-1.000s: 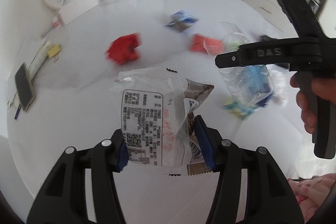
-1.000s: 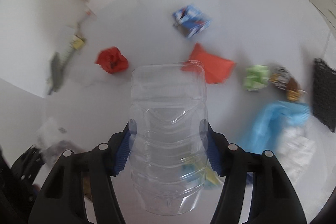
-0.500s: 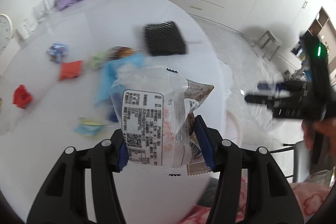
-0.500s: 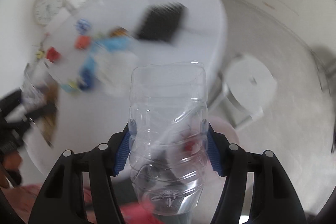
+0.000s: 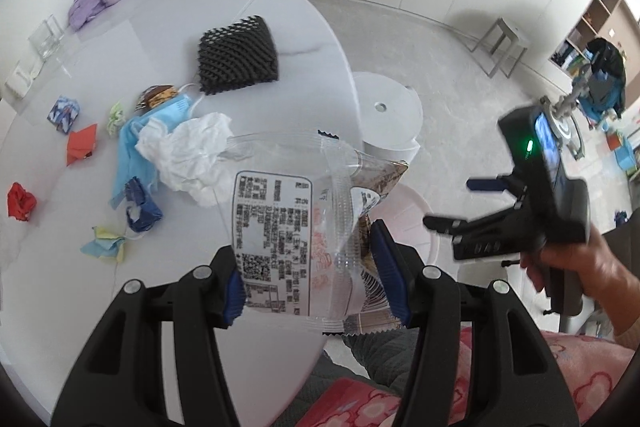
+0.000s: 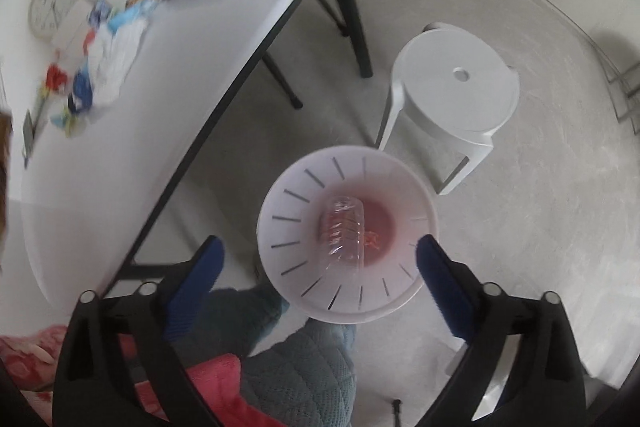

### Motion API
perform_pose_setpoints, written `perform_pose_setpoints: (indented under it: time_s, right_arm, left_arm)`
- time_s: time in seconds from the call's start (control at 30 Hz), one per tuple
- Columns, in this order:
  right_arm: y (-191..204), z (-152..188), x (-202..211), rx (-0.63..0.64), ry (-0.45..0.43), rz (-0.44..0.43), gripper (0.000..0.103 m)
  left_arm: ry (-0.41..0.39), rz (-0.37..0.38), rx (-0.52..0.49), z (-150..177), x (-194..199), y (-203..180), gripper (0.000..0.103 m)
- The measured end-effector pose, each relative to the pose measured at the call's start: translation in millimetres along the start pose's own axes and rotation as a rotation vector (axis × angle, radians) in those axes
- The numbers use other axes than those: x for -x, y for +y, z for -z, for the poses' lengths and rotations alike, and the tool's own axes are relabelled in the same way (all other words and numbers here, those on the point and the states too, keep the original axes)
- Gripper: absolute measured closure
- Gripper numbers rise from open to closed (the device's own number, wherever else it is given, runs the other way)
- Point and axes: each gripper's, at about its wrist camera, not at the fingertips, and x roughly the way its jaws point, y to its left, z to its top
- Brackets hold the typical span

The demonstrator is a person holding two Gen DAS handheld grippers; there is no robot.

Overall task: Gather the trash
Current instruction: 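Drop the clear bottle and snack wrapper into the white bin from both tools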

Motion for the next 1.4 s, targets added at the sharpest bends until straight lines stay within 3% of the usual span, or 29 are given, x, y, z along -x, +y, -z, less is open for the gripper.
perform_pose_setpoints:
  time_s: [0.2, 0.6, 0.63, 0.77, 0.9, 1.17, 1.4]
  right_arm:
    - [-27.9, -3.9, 33.5, -0.043, -0.069, 0.091, 0.003]
    - [-55.7, 4.0, 71.2, -0.074, -0.158, 0.16, 0.003]
    - [-59.9, 5.4, 73.8, -0.081, -0.16, 0.169, 0.003]
    - [-74.0, 9.4, 80.2, -0.109, -0.164, 0.203, 0.003]
    - [-82.5, 11.9, 83.1, -0.138, -0.169, 0.217, 0.003]
    - [-74.3, 10.1, 80.9, -0.139, -0.17, 0.216, 0.003]
    - [-45.4, -5.7, 77.9, -0.102, -0.174, 0.196, 0.003]
  left_arm:
    - [0.019, 0.022, -0.051, -3.3, -7.5, -19.1, 0.049]
    - [0.061, 0.126, -0.214, -14.0, -31.0, -76.3, 0.048]
    - [0.067, 0.139, -0.23, -15.5, -34.4, -82.3, 0.046]
    - [0.08, 0.147, -0.267, -18.4, -40.0, -98.2, 0.019]
    - [0.078, 0.129, -0.278, -22.1, -39.5, -105.1, 0.008]
    - [0.036, 0.109, -0.254, -26.9, -25.4, -88.8, 0.008]
    - [0.002, 0.062, -0.159, -27.8, -12.4, -51.0, 0.008]
